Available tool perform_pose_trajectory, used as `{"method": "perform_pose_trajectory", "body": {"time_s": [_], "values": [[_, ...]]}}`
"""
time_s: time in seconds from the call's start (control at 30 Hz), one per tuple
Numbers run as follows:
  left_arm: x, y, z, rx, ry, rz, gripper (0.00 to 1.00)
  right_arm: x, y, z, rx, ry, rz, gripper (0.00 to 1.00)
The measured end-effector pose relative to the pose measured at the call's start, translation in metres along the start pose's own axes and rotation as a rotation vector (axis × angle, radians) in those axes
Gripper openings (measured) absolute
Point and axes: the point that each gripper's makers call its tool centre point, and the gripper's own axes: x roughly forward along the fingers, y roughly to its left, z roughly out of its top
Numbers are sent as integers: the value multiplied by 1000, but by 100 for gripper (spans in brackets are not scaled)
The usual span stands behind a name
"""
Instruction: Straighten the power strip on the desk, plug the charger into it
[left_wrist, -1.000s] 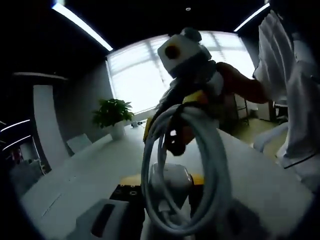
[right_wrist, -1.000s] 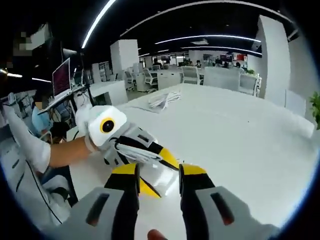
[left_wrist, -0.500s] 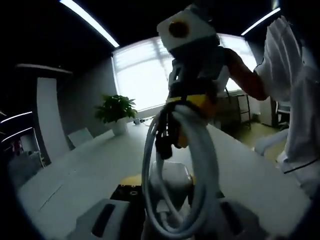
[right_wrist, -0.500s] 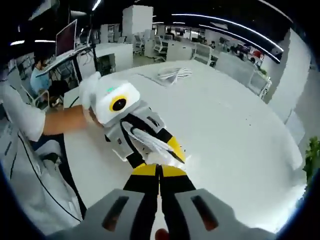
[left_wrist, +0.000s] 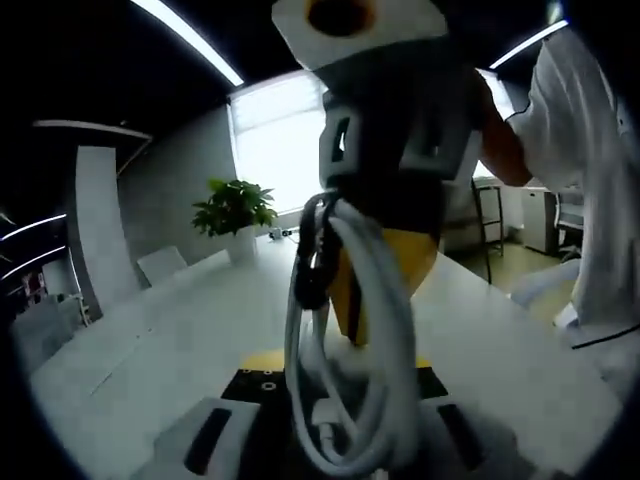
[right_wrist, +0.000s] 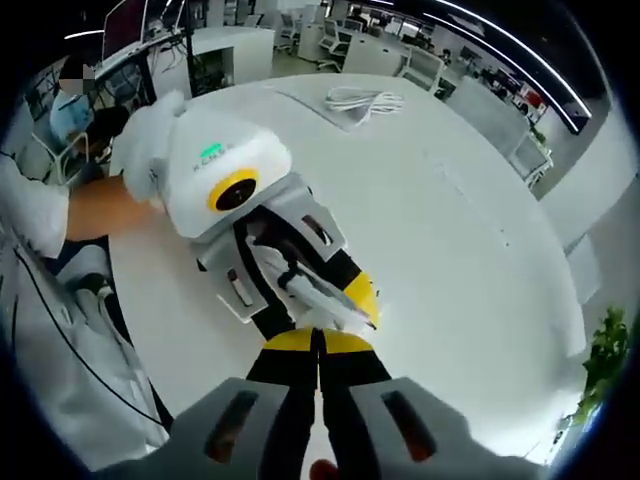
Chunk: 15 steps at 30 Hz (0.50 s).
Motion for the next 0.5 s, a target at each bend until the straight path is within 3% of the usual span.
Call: {"method": "perform_pose_trajectory", "body": {"time_s": [0.5], "values": [[-3,3,-3,-17,19,9,33,0,-3,0,-2,55,2,0]]}}
